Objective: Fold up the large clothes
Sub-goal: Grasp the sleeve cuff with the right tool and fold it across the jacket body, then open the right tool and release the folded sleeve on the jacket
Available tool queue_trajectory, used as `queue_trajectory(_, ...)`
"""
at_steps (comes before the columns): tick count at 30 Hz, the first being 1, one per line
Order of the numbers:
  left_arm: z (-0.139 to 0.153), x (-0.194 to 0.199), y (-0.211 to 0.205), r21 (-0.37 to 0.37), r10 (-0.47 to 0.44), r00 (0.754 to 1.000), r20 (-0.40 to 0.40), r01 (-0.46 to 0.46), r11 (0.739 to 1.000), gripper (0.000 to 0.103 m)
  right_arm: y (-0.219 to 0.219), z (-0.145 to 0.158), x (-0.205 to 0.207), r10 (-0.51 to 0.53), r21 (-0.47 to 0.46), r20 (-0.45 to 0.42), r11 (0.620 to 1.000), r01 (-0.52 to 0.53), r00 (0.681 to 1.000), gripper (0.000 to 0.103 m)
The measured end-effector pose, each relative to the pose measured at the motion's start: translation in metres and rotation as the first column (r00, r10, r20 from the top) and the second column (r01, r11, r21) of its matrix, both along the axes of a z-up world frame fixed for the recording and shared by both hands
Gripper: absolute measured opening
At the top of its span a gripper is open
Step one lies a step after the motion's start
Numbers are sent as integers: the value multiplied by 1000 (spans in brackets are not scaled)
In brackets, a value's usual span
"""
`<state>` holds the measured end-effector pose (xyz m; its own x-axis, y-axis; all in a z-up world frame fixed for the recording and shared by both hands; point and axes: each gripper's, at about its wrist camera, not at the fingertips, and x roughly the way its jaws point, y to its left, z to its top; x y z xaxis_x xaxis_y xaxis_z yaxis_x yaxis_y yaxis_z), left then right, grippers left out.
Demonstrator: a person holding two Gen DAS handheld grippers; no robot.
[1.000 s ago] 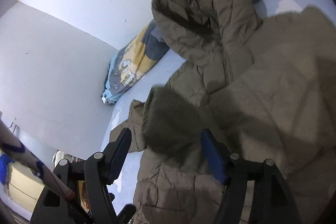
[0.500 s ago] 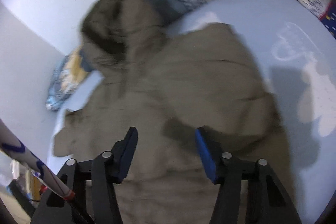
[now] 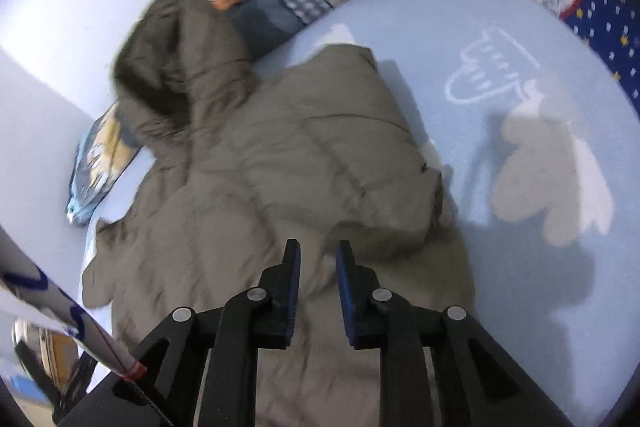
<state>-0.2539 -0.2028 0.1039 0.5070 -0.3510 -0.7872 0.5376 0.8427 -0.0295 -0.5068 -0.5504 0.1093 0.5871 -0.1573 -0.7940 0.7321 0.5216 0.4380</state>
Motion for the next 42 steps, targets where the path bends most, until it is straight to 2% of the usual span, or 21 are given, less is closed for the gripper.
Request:
queue_trajectory(1,1,0,0,-1,-1,1000,3,1,1000,103,10,9,-2,10,-16,-7,1000,-10,1000,27)
queue_trajectory(5,1,-3,-2,5,-8,1000,27,8,1000,103,52,36,-26,25,-27,21,999,-24,999,31)
queue_trajectory(10,-5,-10,-15,30,-59,998,31,58,998,103,96,46,-42,56,-48,20,997,-55,998,37)
queue_trajectory(17,-24,-11,-33,121,-87,995,58,79,990,103,89,29,-37,76,-86,-54,993,-81,996,37)
queue_trajectory(23,-43,-10,-43,193,-95,995,31,87,977,103,82,22,-38,81,-60,-81,995,-86,993,38)
queue_trajectory(27,-59,-6,-44,251,-95,995,-25,98,963,103,84,24,-34,98,-65,-79,993,-103,992,42)
queue_trajectory(31,-52,-5,-39,219,-80,996,-40,86,972,103,88,21,-29,113,-72,-96,990,-120,989,43)
queue_trajectory(36,-9,-10,-27,71,-86,996,26,84,994,103,90,23,-29,112,-82,-96,989,-120,989,43)
queue_trajectory(38,4,-7,-20,36,-73,996,50,72,997,103,90,23,-29,113,-88,-101,989,-122,988,44)
queue_trajectory(42,9,4,-11,17,-36,999,36,35,999,103,90,20,-27,117,-88,-113,988,-127,987,44)
